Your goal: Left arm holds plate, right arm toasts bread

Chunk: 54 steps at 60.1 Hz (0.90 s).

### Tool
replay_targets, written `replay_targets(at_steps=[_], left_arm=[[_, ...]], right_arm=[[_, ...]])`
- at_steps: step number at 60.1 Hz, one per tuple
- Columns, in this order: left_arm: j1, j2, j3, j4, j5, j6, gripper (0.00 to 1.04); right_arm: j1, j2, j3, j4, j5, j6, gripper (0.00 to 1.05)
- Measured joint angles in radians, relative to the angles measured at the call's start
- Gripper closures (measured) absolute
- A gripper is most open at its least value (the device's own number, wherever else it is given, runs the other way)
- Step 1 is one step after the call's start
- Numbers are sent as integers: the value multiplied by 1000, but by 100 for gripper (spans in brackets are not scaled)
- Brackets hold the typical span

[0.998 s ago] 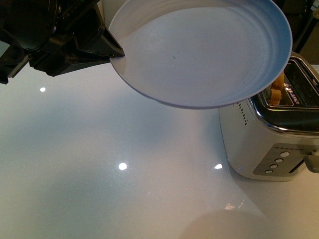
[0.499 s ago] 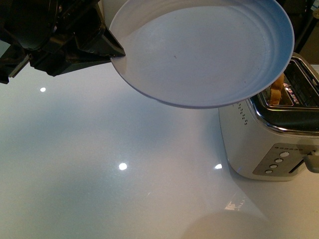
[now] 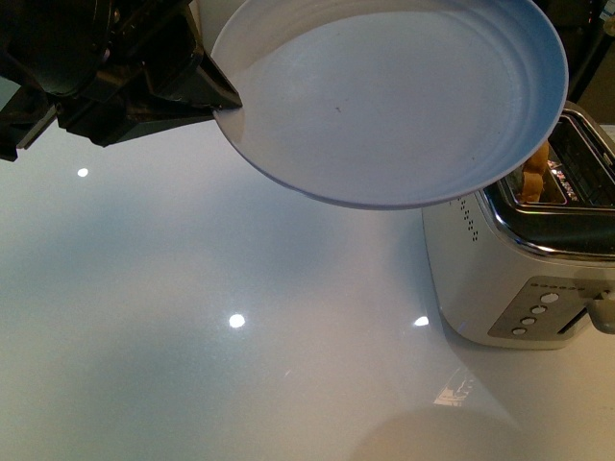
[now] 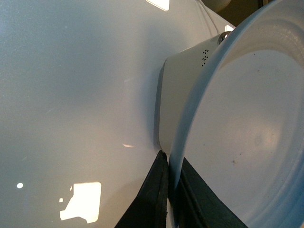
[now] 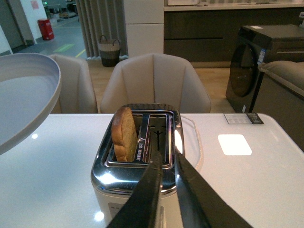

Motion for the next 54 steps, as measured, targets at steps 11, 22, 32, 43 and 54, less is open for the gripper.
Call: replay_targets(at_steps=[11, 22, 32, 43, 54], left_arm=[[0, 0, 0, 0, 0, 0, 102], [0, 0, 0, 0, 0, 0, 102], [0, 0, 0, 0, 0, 0, 102], [-8, 0, 25, -86, -188, -71, 102], [64, 0, 33, -89, -160, -69, 102]], right_arm=[[0, 0, 0, 0, 0, 0, 56], [0, 0, 0, 0, 0, 0, 21], [0, 0, 0, 0, 0, 0, 9], [0, 0, 0, 0, 0, 0, 9], [0, -1, 0, 0, 0, 0, 9]])
